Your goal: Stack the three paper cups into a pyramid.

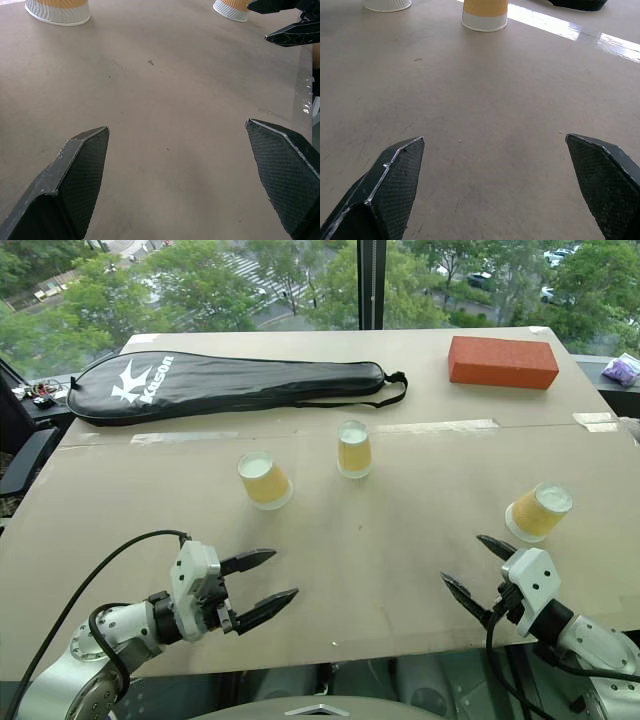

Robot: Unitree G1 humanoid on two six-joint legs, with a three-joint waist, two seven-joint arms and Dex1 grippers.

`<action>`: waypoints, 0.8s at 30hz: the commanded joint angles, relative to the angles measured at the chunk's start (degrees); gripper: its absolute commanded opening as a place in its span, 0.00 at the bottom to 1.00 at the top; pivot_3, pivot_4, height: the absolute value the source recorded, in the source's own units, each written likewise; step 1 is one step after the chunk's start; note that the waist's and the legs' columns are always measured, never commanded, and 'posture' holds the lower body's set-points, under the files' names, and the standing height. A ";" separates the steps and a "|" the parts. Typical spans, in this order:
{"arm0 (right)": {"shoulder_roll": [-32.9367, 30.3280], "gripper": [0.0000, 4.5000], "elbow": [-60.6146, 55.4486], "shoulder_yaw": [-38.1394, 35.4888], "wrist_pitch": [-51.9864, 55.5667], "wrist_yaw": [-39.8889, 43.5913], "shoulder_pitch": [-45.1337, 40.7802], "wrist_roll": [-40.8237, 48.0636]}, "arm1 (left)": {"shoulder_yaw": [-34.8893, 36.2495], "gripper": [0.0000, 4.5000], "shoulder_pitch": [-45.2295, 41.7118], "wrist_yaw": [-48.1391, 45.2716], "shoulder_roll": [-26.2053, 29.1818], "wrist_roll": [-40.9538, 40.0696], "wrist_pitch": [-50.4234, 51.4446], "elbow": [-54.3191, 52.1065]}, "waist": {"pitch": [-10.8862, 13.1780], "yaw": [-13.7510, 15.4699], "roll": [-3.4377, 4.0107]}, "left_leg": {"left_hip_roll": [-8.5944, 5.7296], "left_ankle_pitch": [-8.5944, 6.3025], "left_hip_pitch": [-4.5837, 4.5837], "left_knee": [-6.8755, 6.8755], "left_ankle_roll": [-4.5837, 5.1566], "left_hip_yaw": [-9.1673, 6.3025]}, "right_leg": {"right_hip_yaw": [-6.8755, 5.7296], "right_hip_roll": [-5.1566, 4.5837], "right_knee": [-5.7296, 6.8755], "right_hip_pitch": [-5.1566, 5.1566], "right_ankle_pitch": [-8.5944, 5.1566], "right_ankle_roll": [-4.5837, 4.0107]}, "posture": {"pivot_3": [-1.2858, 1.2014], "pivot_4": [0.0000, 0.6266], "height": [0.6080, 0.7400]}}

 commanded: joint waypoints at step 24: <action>-0.95 1.00 -7.09 5.78 3.69 4.21 -13.97 11.23 | 12.33 1.00 -12.85 19.74 -6.83 -2.52 6.32 6.35 | -0.01 -0.03 -0.03 | -0.06 0.00 0.09 0.00 0.02 -0.07 | -0.07 0.03 -0.05 0.16 0.03 0.01 | 0.52 0.24 1.00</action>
